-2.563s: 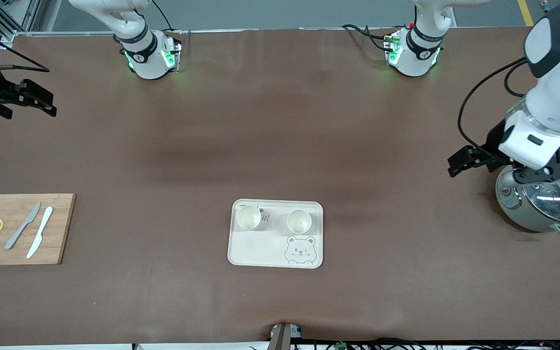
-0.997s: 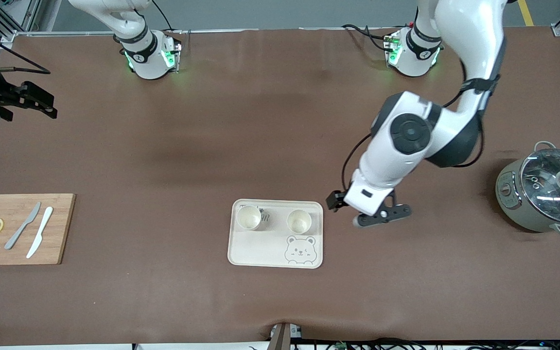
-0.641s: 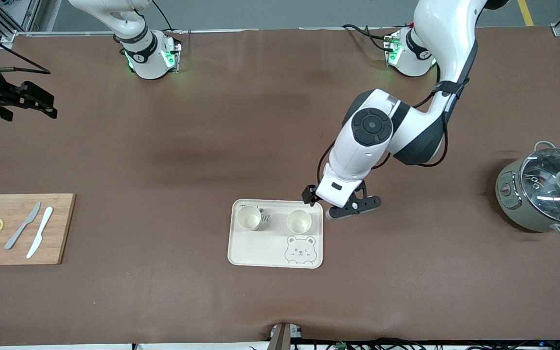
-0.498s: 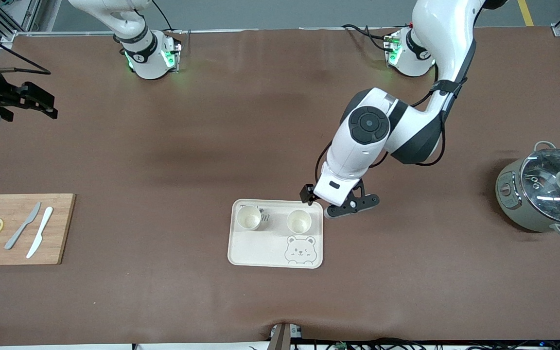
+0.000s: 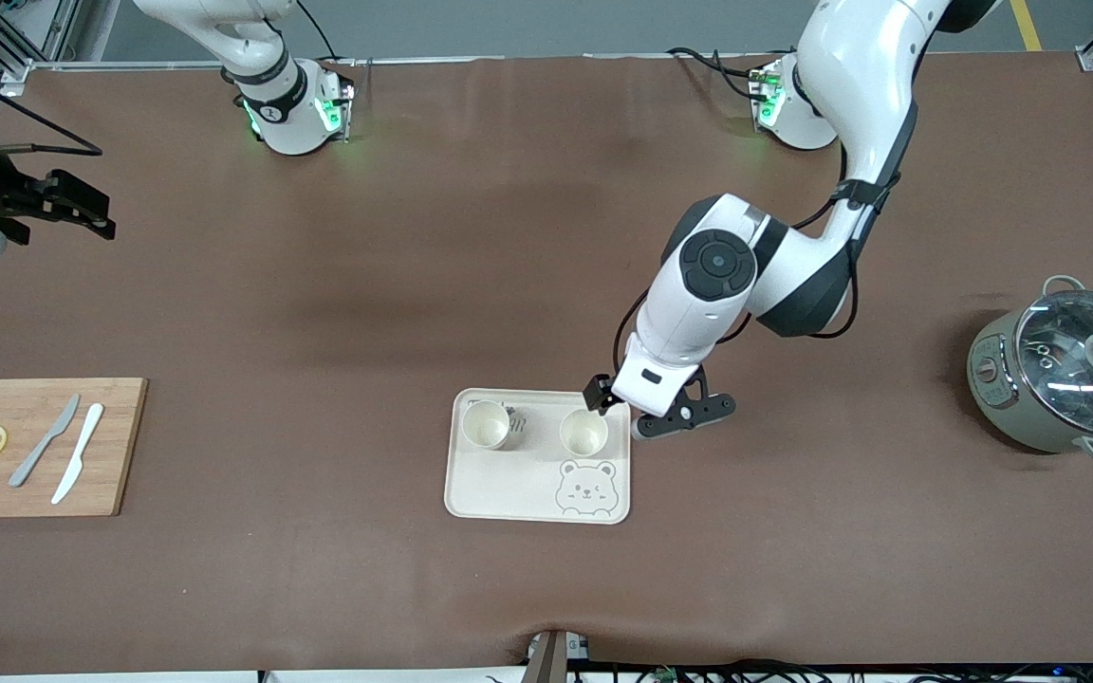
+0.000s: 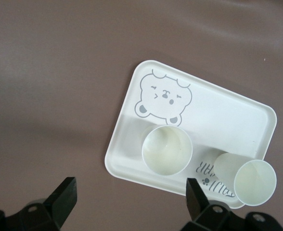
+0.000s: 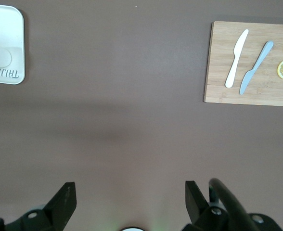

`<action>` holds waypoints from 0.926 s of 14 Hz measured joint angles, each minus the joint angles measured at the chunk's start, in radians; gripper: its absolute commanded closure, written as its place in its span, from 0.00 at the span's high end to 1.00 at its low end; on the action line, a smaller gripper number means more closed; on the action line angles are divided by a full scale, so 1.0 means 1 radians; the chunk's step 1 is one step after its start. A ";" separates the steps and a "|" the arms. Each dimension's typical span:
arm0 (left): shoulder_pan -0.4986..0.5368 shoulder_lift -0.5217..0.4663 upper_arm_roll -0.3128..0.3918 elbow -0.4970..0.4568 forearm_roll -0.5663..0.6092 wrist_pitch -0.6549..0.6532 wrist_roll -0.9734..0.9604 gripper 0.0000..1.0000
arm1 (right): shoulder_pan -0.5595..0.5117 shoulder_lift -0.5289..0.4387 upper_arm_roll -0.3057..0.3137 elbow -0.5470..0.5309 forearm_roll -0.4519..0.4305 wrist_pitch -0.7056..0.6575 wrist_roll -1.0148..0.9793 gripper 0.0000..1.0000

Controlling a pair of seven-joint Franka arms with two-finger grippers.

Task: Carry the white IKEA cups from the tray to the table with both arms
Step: 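Lower the open left gripper onto the rim of one white cup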

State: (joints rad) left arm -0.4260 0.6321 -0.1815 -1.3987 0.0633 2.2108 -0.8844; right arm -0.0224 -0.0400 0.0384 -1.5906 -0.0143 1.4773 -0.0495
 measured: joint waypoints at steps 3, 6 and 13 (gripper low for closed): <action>-0.006 0.026 -0.001 0.000 0.032 0.021 0.001 1.00 | 0.000 0.005 0.000 0.000 0.000 0.000 0.000 1.00; -0.026 0.056 -0.001 0.000 0.053 0.073 0.001 1.00 | 0.000 0.012 0.000 0.000 0.000 0.000 0.000 1.00; -0.035 0.095 0.013 0.001 0.085 0.122 0.001 1.00 | 0.000 0.028 0.000 0.001 0.000 0.000 0.000 1.00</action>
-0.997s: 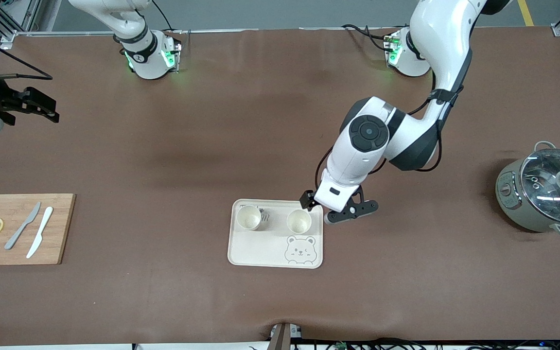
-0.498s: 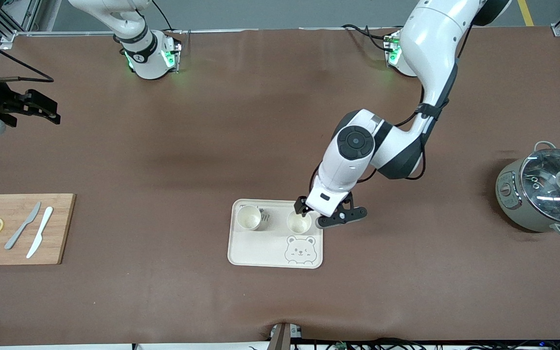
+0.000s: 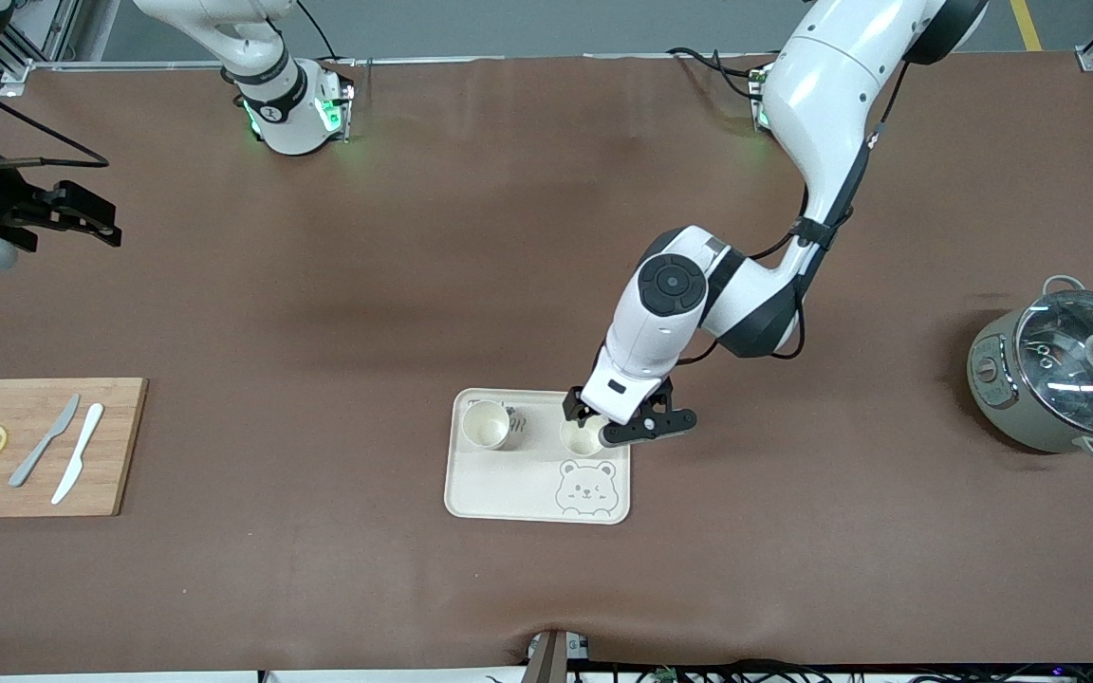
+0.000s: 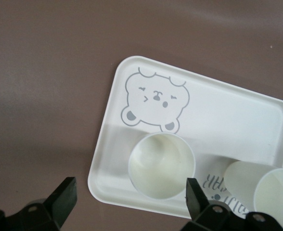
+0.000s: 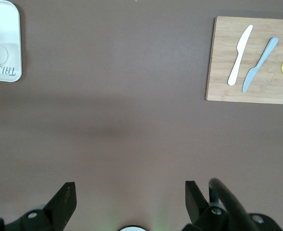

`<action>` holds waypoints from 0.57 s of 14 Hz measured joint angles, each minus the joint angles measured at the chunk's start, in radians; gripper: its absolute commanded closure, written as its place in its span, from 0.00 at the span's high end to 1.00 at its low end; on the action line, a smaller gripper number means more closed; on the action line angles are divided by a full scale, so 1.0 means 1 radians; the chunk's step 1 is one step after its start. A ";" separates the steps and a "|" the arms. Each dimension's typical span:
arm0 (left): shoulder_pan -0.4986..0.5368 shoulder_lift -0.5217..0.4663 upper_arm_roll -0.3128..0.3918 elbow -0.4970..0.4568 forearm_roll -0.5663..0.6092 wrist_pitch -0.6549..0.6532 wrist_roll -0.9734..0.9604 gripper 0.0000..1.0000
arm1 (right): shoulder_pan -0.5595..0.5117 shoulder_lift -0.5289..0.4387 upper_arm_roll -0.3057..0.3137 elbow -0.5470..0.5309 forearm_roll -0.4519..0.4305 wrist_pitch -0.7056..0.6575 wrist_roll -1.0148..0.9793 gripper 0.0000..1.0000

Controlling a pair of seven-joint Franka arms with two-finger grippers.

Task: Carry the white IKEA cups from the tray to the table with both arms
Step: 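Lower the open left gripper onto the rim of one white cup, then close the left gripper on the cup rim while the right gripper reaches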

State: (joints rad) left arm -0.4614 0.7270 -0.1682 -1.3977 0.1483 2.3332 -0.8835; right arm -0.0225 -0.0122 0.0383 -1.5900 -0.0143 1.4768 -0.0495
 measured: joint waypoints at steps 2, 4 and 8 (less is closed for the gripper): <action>0.001 0.007 0.015 0.000 0.003 0.019 0.000 1.00 | 0.000 0.012 0.000 0.001 0.000 0.000 0.000 1.00; 0.001 0.024 0.020 0.000 0.007 0.052 0.001 1.00 | 0.000 0.020 0.000 0.005 0.000 0.000 0.000 1.00; 0.001 0.056 0.021 0.000 0.017 0.080 0.002 1.00 | -0.001 0.025 -0.002 0.011 0.000 0.000 0.000 1.00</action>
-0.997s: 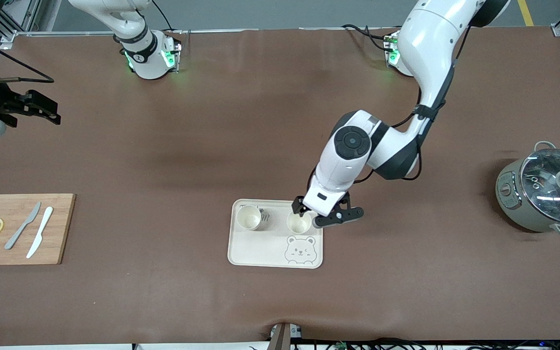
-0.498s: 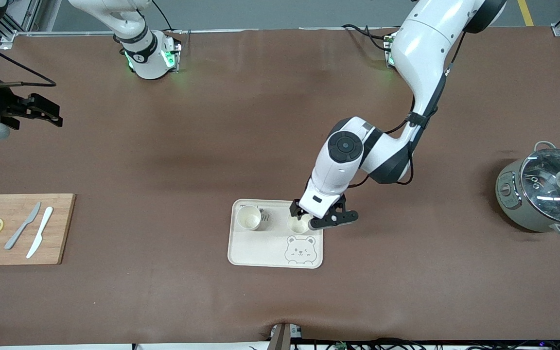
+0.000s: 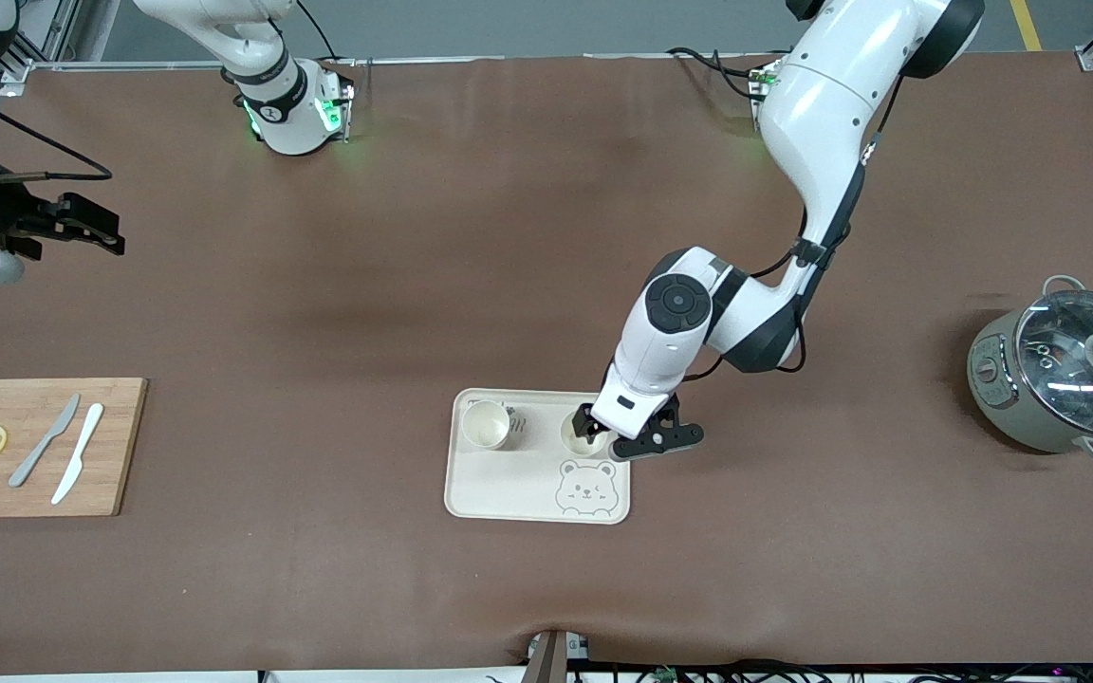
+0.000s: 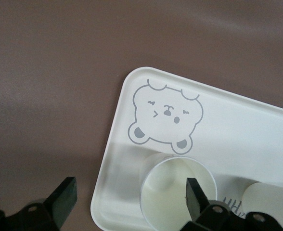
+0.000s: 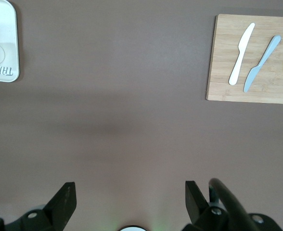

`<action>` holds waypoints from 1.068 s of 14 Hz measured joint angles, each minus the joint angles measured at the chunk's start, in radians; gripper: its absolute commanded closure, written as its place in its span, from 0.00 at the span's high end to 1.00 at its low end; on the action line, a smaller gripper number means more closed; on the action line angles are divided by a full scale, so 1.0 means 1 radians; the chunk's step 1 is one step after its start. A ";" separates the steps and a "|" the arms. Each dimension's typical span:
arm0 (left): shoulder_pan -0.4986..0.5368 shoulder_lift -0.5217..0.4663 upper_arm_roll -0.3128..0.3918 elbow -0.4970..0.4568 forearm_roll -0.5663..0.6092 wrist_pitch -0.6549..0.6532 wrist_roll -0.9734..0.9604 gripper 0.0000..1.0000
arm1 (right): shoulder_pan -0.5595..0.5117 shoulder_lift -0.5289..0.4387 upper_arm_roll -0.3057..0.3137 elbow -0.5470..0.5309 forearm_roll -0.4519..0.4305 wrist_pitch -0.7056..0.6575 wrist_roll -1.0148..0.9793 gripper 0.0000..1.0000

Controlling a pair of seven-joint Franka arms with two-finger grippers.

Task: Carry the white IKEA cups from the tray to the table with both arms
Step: 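Close the left gripper on the cup rim while the right gripper reaches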

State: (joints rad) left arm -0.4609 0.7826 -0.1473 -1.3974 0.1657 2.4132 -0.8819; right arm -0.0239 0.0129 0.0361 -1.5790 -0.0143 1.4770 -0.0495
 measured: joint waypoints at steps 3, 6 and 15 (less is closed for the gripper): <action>0.000 0.009 0.003 0.000 0.000 0.010 0.008 1.00 | 0.000 0.018 0.000 0.000 0.000 0.001 0.000 1.00; 0.000 0.012 0.003 0.000 0.001 0.019 0.012 1.00 | 0.000 0.047 0.000 0.000 0.000 0.002 0.000 1.00; -0.001 0.050 0.003 0.000 0.003 0.057 0.014 1.00 | 0.008 0.108 0.002 0.001 0.000 0.043 0.006 1.00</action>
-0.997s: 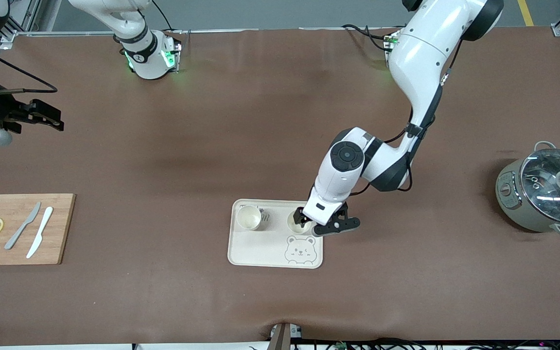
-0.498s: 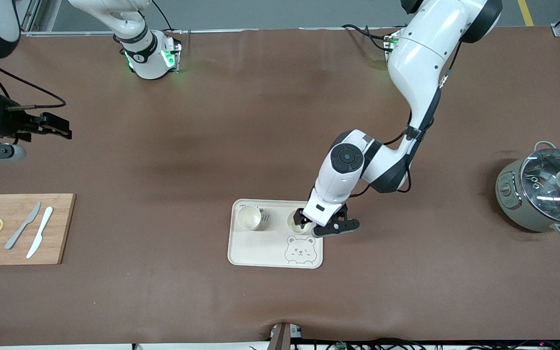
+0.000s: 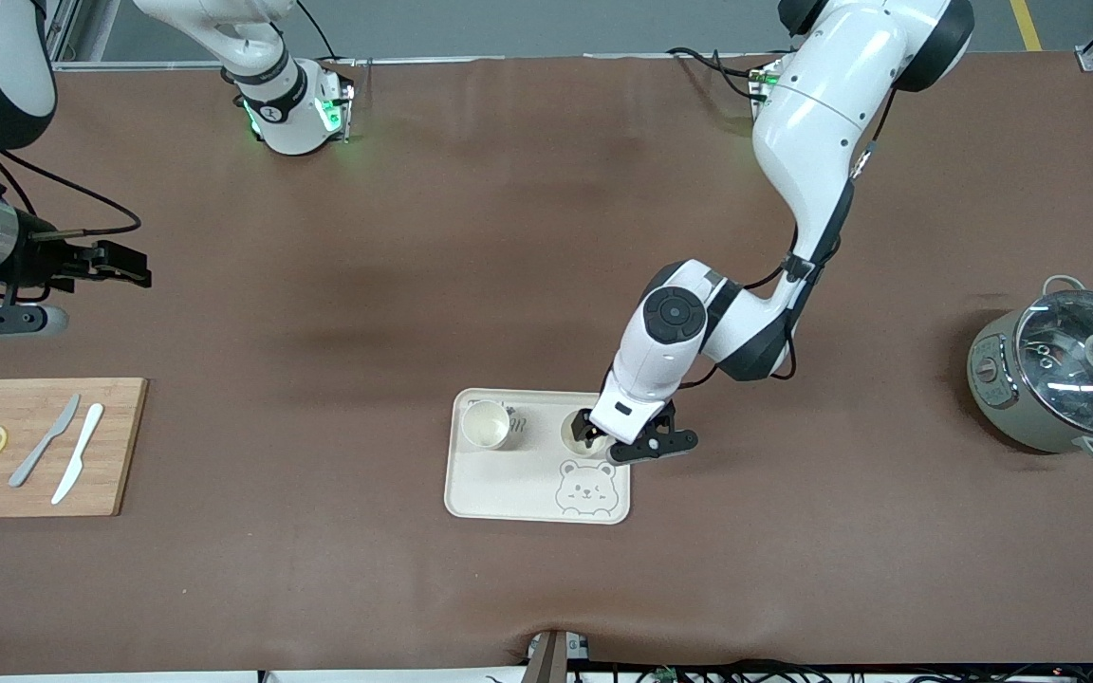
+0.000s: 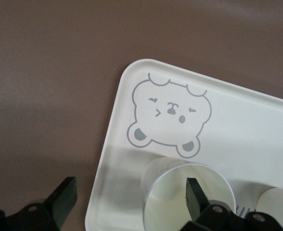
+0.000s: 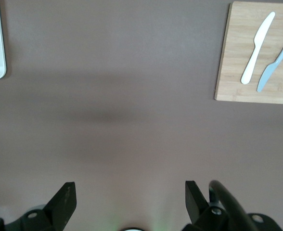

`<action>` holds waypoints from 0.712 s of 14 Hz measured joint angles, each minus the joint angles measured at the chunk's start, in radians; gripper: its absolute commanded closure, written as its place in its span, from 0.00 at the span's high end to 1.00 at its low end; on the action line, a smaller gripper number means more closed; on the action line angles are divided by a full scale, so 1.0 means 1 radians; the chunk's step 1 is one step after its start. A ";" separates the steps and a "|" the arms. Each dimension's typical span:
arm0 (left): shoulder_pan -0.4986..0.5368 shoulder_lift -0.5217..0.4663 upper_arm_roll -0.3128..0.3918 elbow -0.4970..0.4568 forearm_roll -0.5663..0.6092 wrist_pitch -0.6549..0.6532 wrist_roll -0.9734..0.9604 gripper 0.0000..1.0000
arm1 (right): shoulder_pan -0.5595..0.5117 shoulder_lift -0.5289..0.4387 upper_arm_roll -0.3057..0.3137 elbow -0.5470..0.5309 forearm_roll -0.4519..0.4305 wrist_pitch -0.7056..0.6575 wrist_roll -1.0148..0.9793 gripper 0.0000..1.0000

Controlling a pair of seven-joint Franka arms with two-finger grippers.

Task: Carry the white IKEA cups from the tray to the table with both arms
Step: 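Close the left gripper on the cup rim while the right gripper reaches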

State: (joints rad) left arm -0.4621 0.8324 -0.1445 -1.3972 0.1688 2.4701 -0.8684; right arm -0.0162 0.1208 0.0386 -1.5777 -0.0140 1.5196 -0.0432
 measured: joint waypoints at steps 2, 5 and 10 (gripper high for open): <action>-0.003 0.010 0.000 0.000 0.008 0.004 0.000 1.00 | 0.021 0.013 0.001 0.000 0.006 0.008 0.046 1.00; -0.005 0.018 0.000 0.000 0.008 0.012 0.000 1.00 | 0.044 0.031 0.003 0.000 0.073 0.011 0.132 1.00; -0.007 0.025 0.000 0.000 0.009 0.016 0.000 0.49 | 0.048 0.053 0.003 0.001 0.118 0.042 0.174 1.00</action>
State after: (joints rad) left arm -0.4693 0.8572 -0.1445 -1.3971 0.1774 2.4857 -0.8681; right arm 0.0318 0.1733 0.0413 -1.5772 0.1037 1.5621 0.1312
